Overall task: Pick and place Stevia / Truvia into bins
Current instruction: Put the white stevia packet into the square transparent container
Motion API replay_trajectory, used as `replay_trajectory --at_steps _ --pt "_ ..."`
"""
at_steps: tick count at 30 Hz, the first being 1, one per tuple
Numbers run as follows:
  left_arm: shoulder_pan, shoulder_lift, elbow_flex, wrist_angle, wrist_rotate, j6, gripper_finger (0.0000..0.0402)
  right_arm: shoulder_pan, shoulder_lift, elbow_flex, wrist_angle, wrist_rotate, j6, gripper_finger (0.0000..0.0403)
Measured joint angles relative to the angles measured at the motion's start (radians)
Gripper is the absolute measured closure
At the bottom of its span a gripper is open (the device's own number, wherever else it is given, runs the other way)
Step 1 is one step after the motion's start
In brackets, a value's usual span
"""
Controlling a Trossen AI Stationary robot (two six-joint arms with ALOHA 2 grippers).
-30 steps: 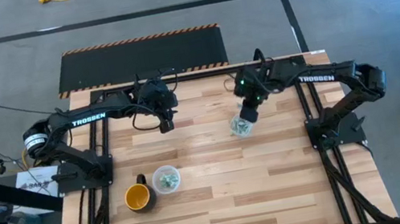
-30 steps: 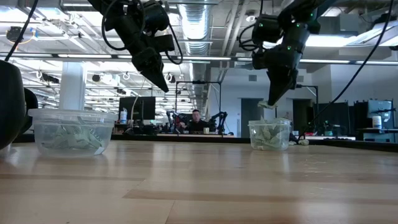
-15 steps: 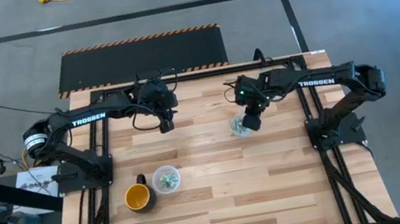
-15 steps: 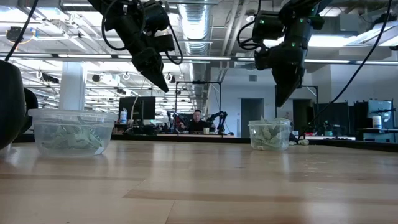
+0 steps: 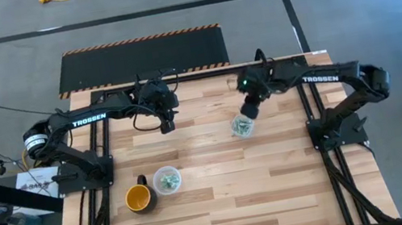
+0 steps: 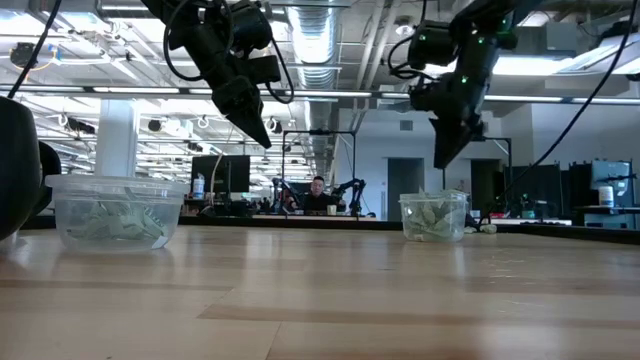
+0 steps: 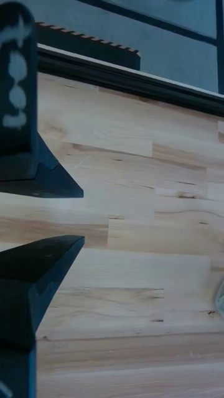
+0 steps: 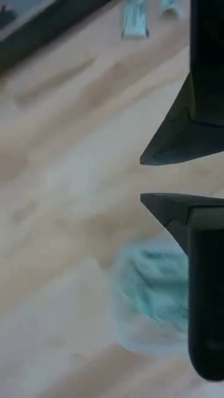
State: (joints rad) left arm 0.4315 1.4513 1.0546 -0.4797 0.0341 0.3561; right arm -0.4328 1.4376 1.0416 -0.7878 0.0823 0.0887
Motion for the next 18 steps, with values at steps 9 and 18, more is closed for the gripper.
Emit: replay_trajectory --at_steps 9,18 --pt "0.0 0.0 0.0 0.0 0.0 -0.007 0.0304 -0.31 0.057 0.0 0.037 -0.001 0.189 0.0326" --pt "0.0 0.0 0.0 0.0 0.0 0.0 0.0304 -0.535 0.176 0.0 0.083 -0.023 0.186 0.0326"
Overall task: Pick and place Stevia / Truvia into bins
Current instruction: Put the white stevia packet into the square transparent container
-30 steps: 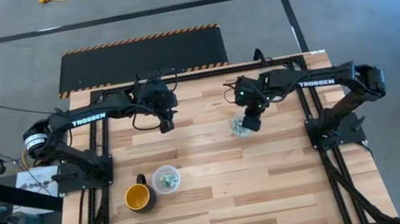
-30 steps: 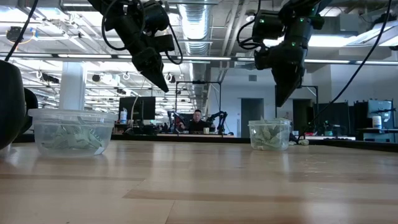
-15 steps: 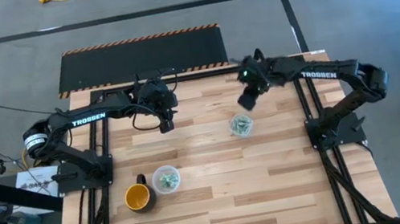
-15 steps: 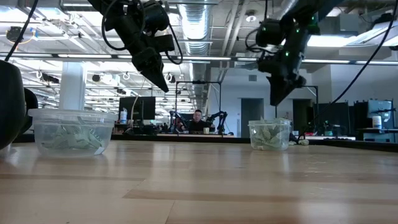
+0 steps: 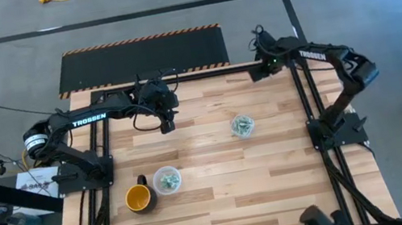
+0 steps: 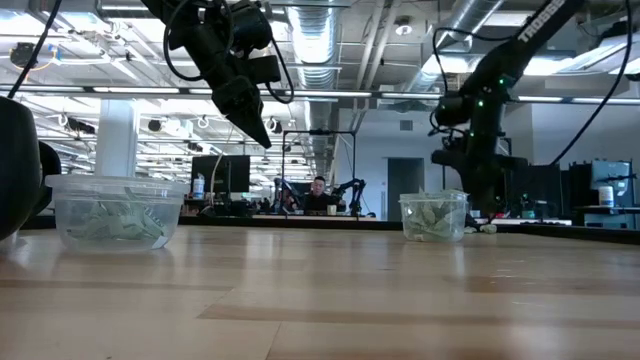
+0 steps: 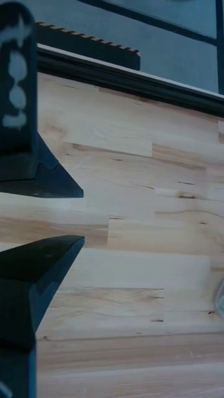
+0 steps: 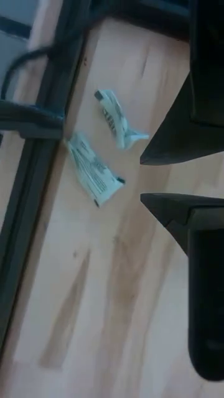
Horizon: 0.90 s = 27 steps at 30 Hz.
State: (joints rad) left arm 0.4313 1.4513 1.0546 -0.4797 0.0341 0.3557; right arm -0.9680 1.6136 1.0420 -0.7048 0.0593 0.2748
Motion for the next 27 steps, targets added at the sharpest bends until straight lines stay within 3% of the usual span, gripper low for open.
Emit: replay_trajectory --at_steps 9,20,27 --pt "0.0 0.0 0.0 0.0 0.0 -0.008 0.0304 -0.103 0.08 0.0 0.043 -0.174 -0.01 0.03" --pt "0.0 0.0 0.0 0.0 0.001 0.0 0.0304 -0.155 0.095 0.001 0.108 -0.136 0.094 0.0201" --pt "0.0 0.0 0.0 0.0 0.001 0.0 0.0304 -0.139 0.096 0.002 0.103 -0.073 0.179 0.0187"
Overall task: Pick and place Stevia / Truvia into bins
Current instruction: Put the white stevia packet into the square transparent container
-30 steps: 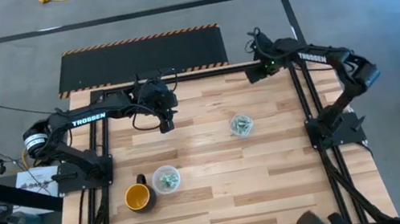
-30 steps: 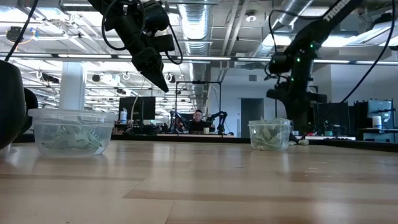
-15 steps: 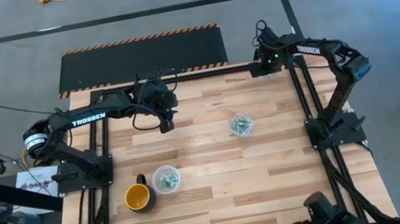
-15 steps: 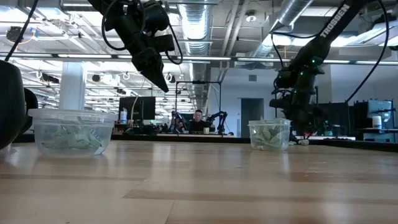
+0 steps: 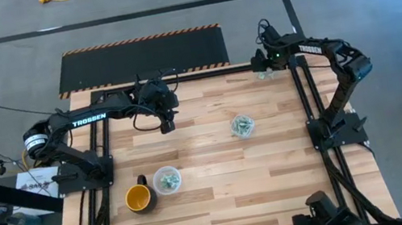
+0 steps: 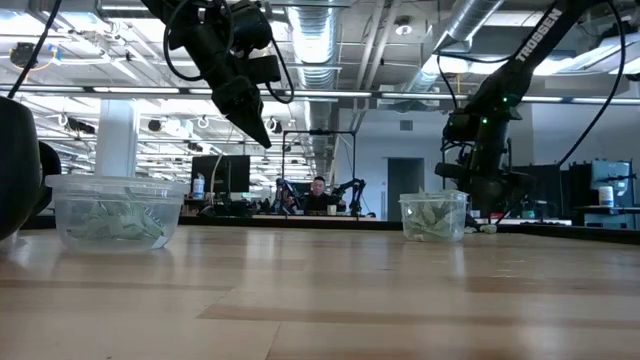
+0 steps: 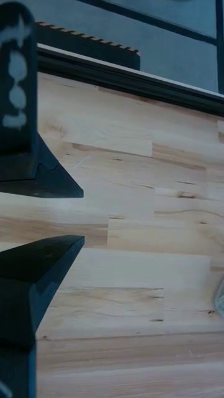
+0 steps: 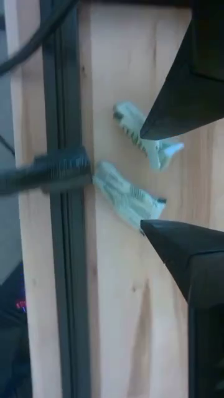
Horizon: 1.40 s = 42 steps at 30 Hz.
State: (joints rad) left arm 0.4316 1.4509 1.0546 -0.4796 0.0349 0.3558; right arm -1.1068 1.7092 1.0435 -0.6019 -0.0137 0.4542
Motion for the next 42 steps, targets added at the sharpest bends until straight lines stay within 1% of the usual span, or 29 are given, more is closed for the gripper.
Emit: replay_trajectory --at_steps 8,12,16,22,26,29,34,36,39,42 --pt "0.0 0.0 0.0 0.0 0.0 -0.007 0.0304 0.029 0.0 0.0 -0.031 0.091 0.065 0.02" --pt "0.0 0.0 0.0 0.0 -0.001 -0.002 0.0304 0.036 0.0 0.0 -0.043 0.099 0.121 0.0205" --pt "0.0 0.0 0.0 0.0 -0.001 0.001 0.0304 0.035 0.0 0.0 -0.103 0.11 0.174 0.0211" --pt "0.0 0.0 0.0 0.0 -0.001 0.002 0.0304 0.053 0.001 0.0 -0.099 0.131 0.219 0.0218" --pt "0.0 0.0 0.0 0.0 -0.001 -0.008 0.0304 0.073 0.045 0.002 -0.099 0.149 0.228 0.0223" --pt "0.0 0.0 0.0 0.0 -0.001 -0.001 0.0304 0.086 0.083 0.033 -0.121 0.178 0.221 0.0225" --pt "0.0 0.0 0.0 0.0 -0.001 0.0 0.0304 0.086 0.118 0.056 -0.084 0.209 0.226 0.0225" --pt "0.0 0.0 0.0 0.0 -0.001 0.001 0.0304 0.084 0.134 0.062 -0.084 0.203 0.231 0.0226" --pt "0.0 0.0 0.0 0.0 -0.001 0.0 0.0304 0.087 0.151 0.076 -0.091 0.201 0.23 0.0235" --pt "0.0 0.0 0.0 0.0 -0.001 0.0 0.0304 0.095 0.168 0.082 -0.088 0.201 0.224 0.0252"
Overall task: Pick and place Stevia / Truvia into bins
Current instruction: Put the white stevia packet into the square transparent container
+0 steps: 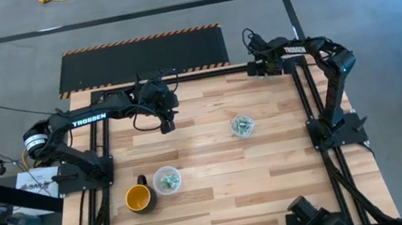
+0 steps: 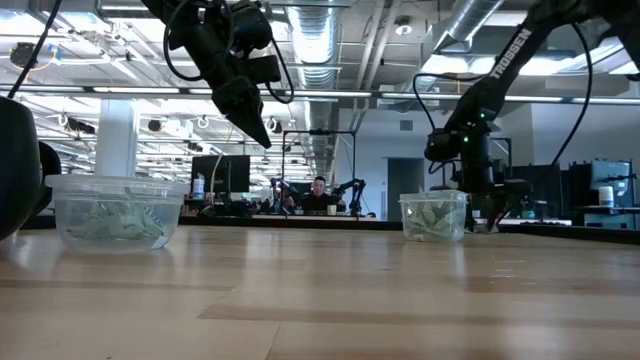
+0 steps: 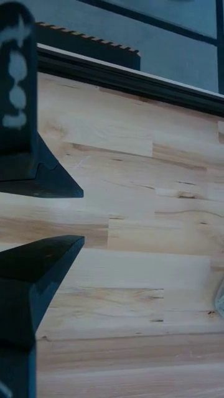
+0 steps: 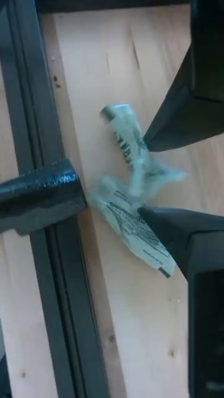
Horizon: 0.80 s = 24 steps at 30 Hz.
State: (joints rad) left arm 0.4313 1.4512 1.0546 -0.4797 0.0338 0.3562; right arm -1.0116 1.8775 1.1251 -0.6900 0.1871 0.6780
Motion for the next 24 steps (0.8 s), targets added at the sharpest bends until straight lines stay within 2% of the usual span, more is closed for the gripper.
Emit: replay_trajectory --at_steps 15,24 --pt "0.0 0.0 0.0 0.0 0.0 -0.002 0.0304 0.057 0.009 0.003 0.019 0.032 -0.118 0.0391" --pt "0.0 0.0 0.0 0.0 0.0 -0.002 0.0304 0.124 0.01 0.003 0.027 0.051 -0.204 0.0401"
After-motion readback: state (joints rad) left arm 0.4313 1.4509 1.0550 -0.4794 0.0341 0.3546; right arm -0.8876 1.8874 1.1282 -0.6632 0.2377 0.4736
